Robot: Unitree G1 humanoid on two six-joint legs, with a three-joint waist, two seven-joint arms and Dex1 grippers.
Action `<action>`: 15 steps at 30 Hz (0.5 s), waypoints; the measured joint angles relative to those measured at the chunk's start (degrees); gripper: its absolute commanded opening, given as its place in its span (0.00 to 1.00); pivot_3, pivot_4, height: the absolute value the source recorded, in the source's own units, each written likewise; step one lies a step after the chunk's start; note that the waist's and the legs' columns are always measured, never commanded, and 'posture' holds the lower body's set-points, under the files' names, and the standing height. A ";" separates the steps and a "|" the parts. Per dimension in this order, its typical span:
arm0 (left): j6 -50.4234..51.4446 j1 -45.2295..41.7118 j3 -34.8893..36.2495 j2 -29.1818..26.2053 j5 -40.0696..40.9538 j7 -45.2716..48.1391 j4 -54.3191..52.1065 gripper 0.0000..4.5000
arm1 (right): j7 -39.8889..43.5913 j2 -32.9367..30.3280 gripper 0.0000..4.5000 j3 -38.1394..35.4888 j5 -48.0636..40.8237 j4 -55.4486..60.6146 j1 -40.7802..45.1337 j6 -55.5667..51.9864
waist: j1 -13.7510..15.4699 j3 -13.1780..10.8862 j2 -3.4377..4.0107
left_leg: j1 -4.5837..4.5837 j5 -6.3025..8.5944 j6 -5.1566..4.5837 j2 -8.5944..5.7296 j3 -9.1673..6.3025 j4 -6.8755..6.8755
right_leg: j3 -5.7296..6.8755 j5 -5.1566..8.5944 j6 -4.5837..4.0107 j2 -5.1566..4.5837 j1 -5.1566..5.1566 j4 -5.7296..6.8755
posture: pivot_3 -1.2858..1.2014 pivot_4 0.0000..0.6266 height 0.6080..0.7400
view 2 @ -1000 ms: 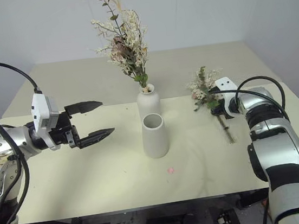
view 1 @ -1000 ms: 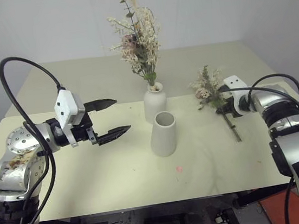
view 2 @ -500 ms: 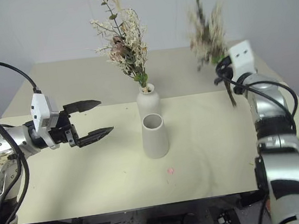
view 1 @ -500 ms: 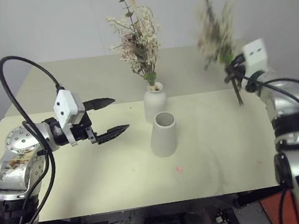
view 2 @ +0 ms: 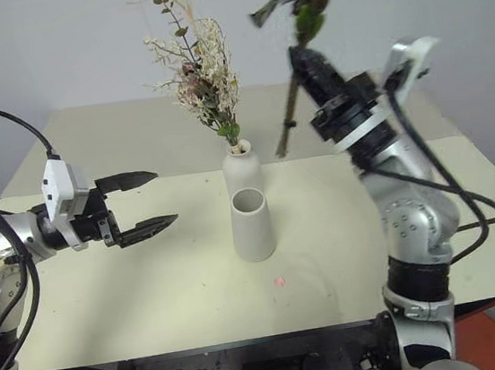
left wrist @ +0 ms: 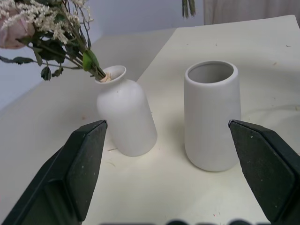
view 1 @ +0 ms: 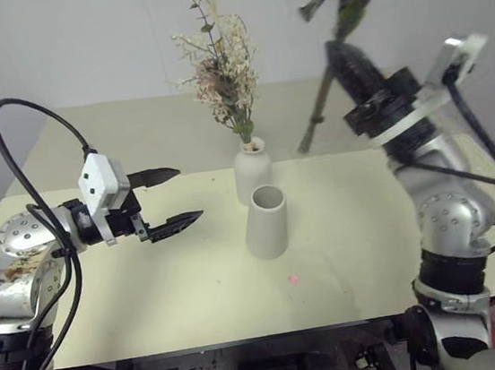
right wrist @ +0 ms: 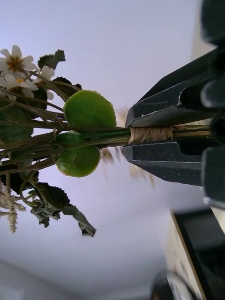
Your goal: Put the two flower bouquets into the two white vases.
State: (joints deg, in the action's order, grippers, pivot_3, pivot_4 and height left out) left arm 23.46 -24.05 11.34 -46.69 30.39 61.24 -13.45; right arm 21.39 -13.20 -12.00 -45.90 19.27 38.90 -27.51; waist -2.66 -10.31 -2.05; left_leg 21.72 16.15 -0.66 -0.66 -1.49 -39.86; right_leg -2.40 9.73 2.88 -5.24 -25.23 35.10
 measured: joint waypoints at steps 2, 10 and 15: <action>0.02 0.88 0.79 -0.23 0.06 -0.35 -0.81 1.00 | -0.69 0.91 0.05 1.00 -0.38 0.36 -0.79 -0.49 | 0.08 0.00 0.00 | 0.02 0.00 0.00 -0.01 -0.01 0.00 | 0.00 0.00 0.00 -0.02 0.00 -0.02 | 0.52 0.24 1.00; 0.34 3.78 2.24 -0.72 0.26 -1.92 -3.69 1.00 | -0.84 1.24 0.05 3.59 -0.29 0.49 -2.46 -0.65 | 0.22 -0.01 0.01 | 0.00 0.00 0.00 -0.01 0.03 0.01 | 0.03 0.00 -0.01 -0.01 0.00 -0.03 | 0.52 0.24 1.00; 0.35 3.81 2.31 -0.91 0.43 -2.36 -3.73 1.00 | -1.53 1.49 0.05 5.29 -0.23 1.27 -4.06 -0.79 | 0.18 -0.01 0.01 | 0.01 0.00 0.00 0.00 0.07 0.01 | 0.03 0.01 -0.01 -0.01 0.00 -0.03 | 0.52 0.24 1.00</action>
State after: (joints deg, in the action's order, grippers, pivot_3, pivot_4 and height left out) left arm 23.81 -20.24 13.65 -47.60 30.82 58.88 -17.19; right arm 19.86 -11.72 -6.71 -46.13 20.55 34.84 -28.30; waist -2.48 -10.32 -2.03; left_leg 21.72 16.15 -0.66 -0.66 -1.42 -39.85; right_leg -2.37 9.73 2.86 -5.25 -25.22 35.07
